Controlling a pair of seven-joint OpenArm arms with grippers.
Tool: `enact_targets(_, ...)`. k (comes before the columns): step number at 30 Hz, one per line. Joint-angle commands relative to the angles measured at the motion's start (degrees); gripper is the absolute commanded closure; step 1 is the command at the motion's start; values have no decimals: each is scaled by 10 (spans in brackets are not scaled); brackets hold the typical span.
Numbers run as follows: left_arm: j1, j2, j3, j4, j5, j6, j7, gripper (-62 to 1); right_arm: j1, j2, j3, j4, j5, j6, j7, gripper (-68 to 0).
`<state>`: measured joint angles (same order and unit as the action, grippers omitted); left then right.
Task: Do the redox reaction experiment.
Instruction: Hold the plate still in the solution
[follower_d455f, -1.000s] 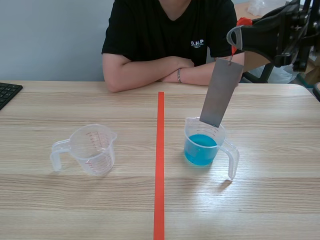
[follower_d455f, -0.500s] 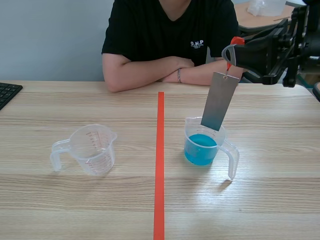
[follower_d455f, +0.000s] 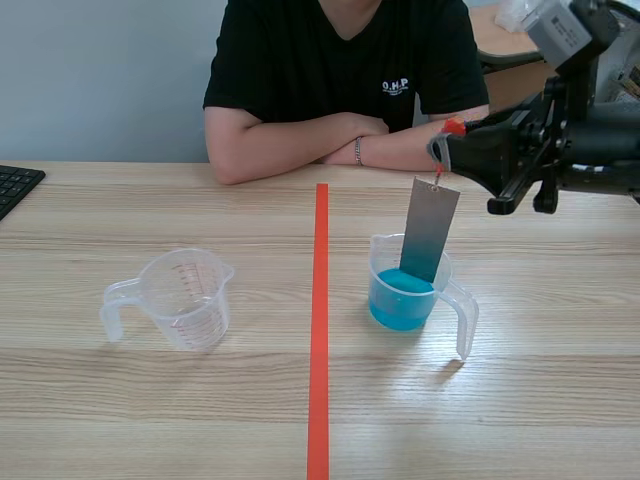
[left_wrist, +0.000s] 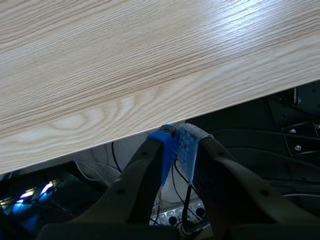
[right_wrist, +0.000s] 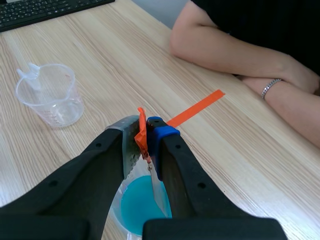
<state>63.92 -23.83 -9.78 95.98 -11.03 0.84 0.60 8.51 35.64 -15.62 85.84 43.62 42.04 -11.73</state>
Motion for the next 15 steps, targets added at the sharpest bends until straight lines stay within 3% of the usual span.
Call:
enact_targets(1,-1,0,0,2,-3,-1,-7,-47,7,0,-6,-1,-7,7,17,-15)
enact_targets(15,-1,0,0,2,-3,-1,-7,-47,9,-1,-57,-64,-120,7,136,-15)
